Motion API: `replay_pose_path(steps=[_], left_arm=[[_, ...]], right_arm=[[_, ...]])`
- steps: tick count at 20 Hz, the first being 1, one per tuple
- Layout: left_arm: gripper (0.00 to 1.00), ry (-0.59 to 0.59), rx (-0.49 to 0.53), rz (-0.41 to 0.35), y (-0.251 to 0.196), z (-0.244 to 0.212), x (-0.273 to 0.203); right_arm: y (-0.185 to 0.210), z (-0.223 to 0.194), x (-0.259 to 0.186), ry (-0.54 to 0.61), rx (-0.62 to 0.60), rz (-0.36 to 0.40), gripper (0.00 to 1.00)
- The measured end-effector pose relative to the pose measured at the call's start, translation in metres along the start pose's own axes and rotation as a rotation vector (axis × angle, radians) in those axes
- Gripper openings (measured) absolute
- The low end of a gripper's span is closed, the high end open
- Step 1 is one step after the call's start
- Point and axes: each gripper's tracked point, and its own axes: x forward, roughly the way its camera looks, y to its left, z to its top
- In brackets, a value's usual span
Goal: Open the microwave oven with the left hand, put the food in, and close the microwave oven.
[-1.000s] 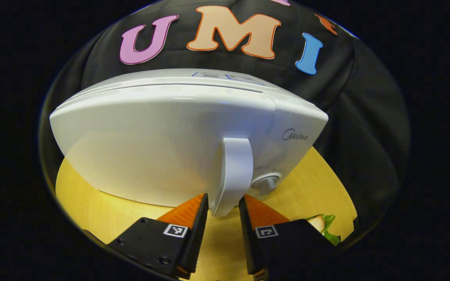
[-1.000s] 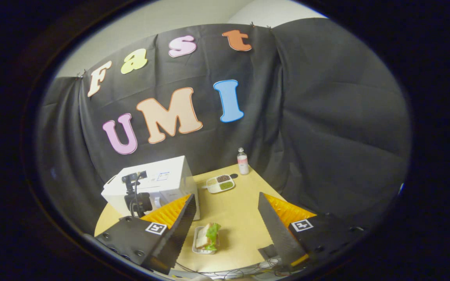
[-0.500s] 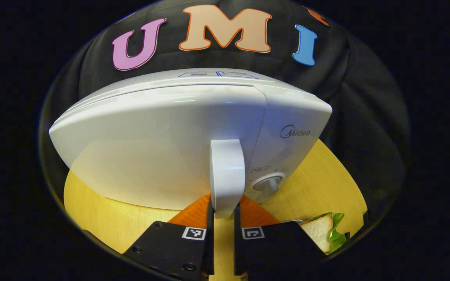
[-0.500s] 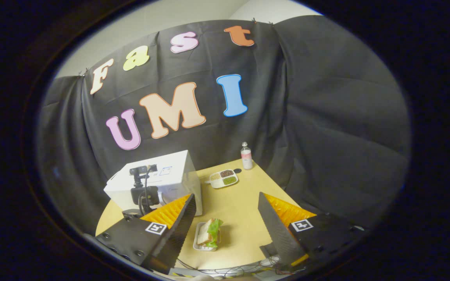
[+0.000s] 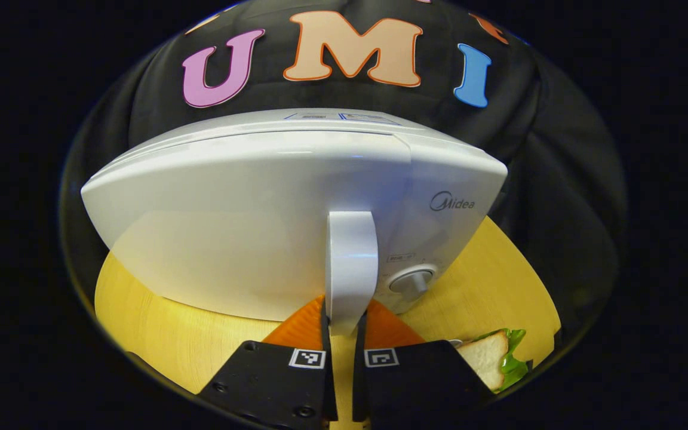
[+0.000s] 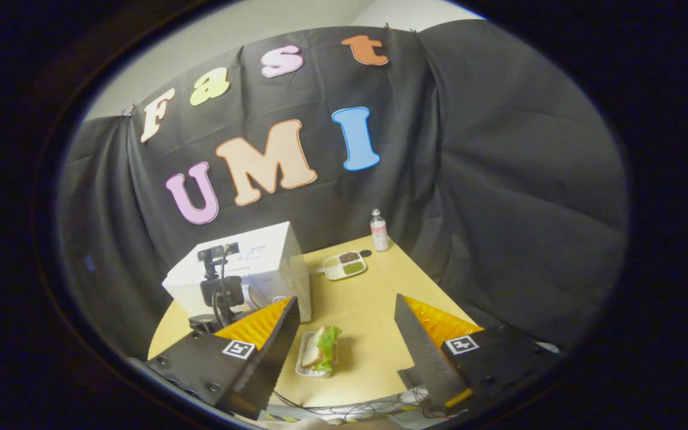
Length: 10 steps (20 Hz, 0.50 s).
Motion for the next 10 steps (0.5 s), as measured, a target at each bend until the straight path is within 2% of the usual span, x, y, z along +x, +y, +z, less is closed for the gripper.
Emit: replay_pose_path(steps=[6, 7, 8, 10], left_arm=[[0.08, -0.004, -0.016, 0.007, 0.001, 0.000, -0.001], [0.08, -0.002, -0.026, 0.024, 0.001, 0.000, -0.001], [0.07, 0.002, -0.044, 0.035, 0.001, -0.001, -0.002], [0.06, -0.004, -0.077, 0.036, 0.001, -0.001, -0.002]], right_arm=[[-0.010, -0.009, 0.002, 0.020, -0.015, 0.014, 0.92], [-0.012, -0.009, 0.003, 0.018, -0.020, 0.014, 0.99], [-0.013, -0.010, 0.005, 0.021, -0.025, 0.013, 0.92], [-0.013, -0.015, 0.007, 0.035, -0.023, 0.018, 0.92]])
